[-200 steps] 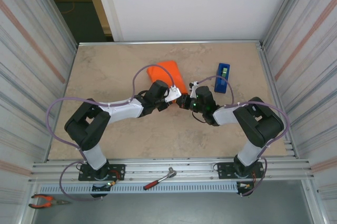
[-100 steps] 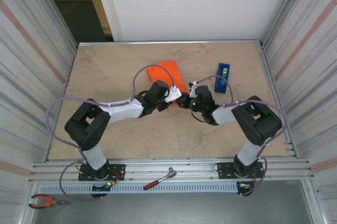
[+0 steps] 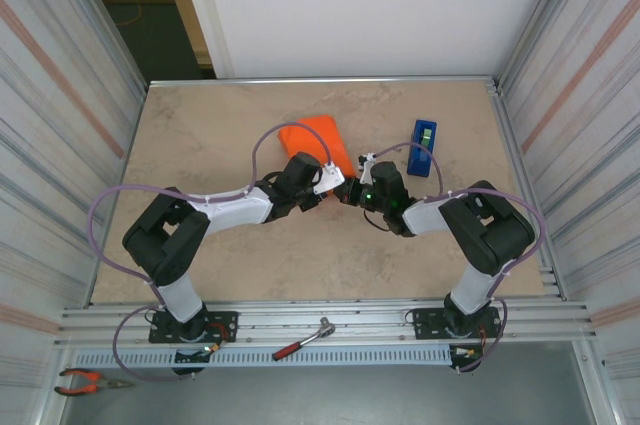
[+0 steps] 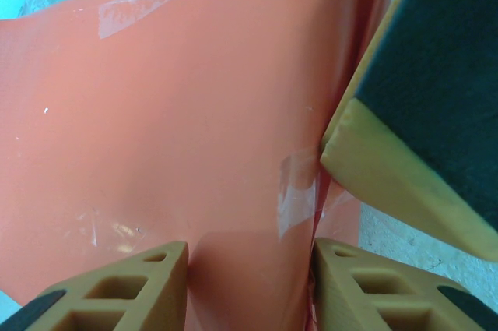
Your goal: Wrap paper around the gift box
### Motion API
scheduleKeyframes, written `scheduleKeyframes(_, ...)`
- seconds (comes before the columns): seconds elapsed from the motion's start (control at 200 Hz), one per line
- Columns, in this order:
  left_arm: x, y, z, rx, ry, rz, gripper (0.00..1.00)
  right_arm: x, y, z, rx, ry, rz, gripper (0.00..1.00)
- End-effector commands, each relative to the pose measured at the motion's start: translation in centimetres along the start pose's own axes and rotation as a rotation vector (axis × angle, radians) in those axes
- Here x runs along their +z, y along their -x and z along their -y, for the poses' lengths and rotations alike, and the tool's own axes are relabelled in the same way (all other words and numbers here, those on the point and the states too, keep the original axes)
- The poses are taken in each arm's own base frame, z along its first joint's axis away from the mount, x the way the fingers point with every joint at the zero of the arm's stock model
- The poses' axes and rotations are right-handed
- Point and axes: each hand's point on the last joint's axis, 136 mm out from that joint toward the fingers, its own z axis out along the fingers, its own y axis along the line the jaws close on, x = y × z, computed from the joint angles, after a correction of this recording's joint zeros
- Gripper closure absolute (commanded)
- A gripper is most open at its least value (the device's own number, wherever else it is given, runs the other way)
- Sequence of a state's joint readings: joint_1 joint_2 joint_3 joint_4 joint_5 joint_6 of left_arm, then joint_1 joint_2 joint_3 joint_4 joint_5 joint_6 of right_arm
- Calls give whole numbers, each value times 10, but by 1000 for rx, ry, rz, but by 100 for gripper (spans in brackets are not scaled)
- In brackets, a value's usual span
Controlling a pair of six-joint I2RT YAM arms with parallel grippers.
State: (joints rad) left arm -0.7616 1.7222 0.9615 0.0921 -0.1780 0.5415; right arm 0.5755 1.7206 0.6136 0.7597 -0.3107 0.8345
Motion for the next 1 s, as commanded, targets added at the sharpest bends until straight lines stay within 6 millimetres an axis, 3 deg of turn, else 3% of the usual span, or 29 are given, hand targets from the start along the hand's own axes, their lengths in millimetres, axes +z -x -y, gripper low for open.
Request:
scheduleKeyframes(0.0,-3,-25,22,-2,-81,-100,57,-6,6,-8,-4,17,14,96)
scheduleKeyframes(0.997,-2,-25,21,-7,-79,-109,60,-13,0,-1,1,-9,-4,85)
